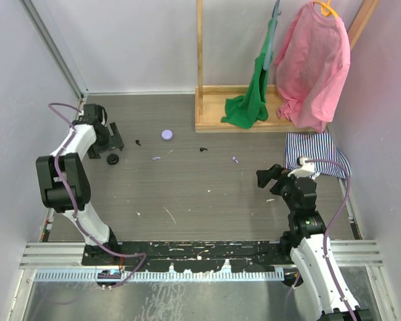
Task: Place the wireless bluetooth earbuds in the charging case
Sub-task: Pick up the charging case at the center of the board.
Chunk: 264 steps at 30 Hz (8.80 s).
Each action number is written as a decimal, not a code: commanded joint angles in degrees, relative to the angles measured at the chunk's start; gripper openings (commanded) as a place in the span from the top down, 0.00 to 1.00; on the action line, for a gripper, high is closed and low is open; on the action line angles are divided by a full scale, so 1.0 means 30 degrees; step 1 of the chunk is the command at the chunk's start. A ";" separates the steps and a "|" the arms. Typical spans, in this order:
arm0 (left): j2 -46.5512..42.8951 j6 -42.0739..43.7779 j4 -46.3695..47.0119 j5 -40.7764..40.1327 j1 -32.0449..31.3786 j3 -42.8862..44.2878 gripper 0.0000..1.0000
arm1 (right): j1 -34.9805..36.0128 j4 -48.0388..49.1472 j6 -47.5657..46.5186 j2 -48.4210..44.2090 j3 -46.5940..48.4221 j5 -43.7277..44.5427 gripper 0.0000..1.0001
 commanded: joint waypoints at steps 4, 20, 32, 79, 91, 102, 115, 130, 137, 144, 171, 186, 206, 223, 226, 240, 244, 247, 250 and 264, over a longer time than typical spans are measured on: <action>0.1884 0.1237 -0.0279 0.0810 0.0459 0.1422 0.18 | 0.0140 0.1054 -0.0185 0.0014 0.0079 0.0263 0.00; 0.4395 0.1817 -0.0857 0.2174 0.0660 0.2489 0.40 | 0.0160 0.1243 -0.0273 0.0359 0.0110 -0.0122 0.00; 0.2684 0.1257 -0.1930 0.2529 -0.0017 0.2365 0.57 | 0.0159 0.1679 -0.0374 0.0750 0.0264 -0.1251 0.00; -0.7447 1.2039 0.7441 0.3860 -1.7858 -0.6819 0.52 | 0.4087 0.9216 0.1986 1.6534 0.6450 -1.2727 0.08; -1.0206 1.5340 0.9205 0.6950 -1.8443 -0.9095 0.54 | 0.7482 1.0656 0.2594 1.7452 0.7503 -1.3263 0.13; -0.9429 1.5654 0.8326 0.6469 -1.9178 -0.8220 0.54 | 0.9161 0.9755 0.2118 1.8268 0.8273 -1.2587 0.26; -0.9160 1.5779 0.8109 0.6312 -1.9448 -0.7946 0.54 | 1.0101 0.8535 0.1173 1.9353 0.9034 -1.2123 0.48; -0.9960 1.4311 0.9332 0.3648 -1.9440 -0.8668 0.28 | 0.9979 0.7132 -0.0798 1.8293 0.9772 -1.1611 0.86; -1.1481 1.1669 1.1579 0.2585 -1.9006 -1.0017 0.19 | 0.8614 1.0063 0.0317 1.7128 0.8539 -1.1836 0.90; -1.3361 0.5737 1.5560 0.6606 -1.6214 -1.1966 0.18 | 0.7513 1.4679 0.2250 1.6322 0.6561 -1.2167 0.90; -1.1967 -0.8827 3.0493 1.1278 -1.3871 -1.5433 0.31 | 0.7485 3.0929 0.9001 1.7677 0.3003 -1.2859 0.86; -1.0569 -1.0720 3.2553 1.2775 -1.3871 -1.4999 0.75 | 0.7601 3.2242 0.9245 1.8386 0.3041 -1.3223 0.82; -1.3366 0.0270 1.6325 1.5815 -1.3871 -0.9579 0.95 | 0.7589 1.6374 -0.1595 1.3032 0.6084 -1.5940 0.33; -1.1541 0.5884 0.9520 2.0035 -1.3900 -0.5684 0.95 | 0.8711 1.9649 -0.4259 1.3384 0.4762 -1.6530 0.30; -1.1239 0.6337 0.8339 2.0022 -1.3928 -0.5158 0.95 | 0.9021 1.9593 -0.4467 1.3708 0.5027 -1.6572 0.32; -1.0681 0.8754 0.4471 1.7759 -1.4613 -0.3527 0.94 | 0.9495 1.8101 -0.4969 1.4272 0.5926 -1.6967 0.46; -1.0551 0.9027 0.3968 1.7368 -1.4781 -0.3256 0.94 | 0.9642 1.8112 -0.5017 1.4499 0.6037 -1.7112 0.48; -1.0670 0.9018 0.4115 1.7359 -1.4830 -0.3287 0.94 | 0.9680 1.8116 -0.5041 1.4660 0.6011 -1.7069 0.50; -1.0787 0.9044 0.4082 1.7192 -1.4836 -0.3322 0.94 | 0.9708 1.8083 -0.5047 1.4738 0.5989 -1.7062 0.57; -1.1809 0.7907 0.6248 1.6426 -1.4849 -0.5254 0.54 | 0.9708 1.8694 -0.5359 1.4378 0.5196 -1.6419 0.99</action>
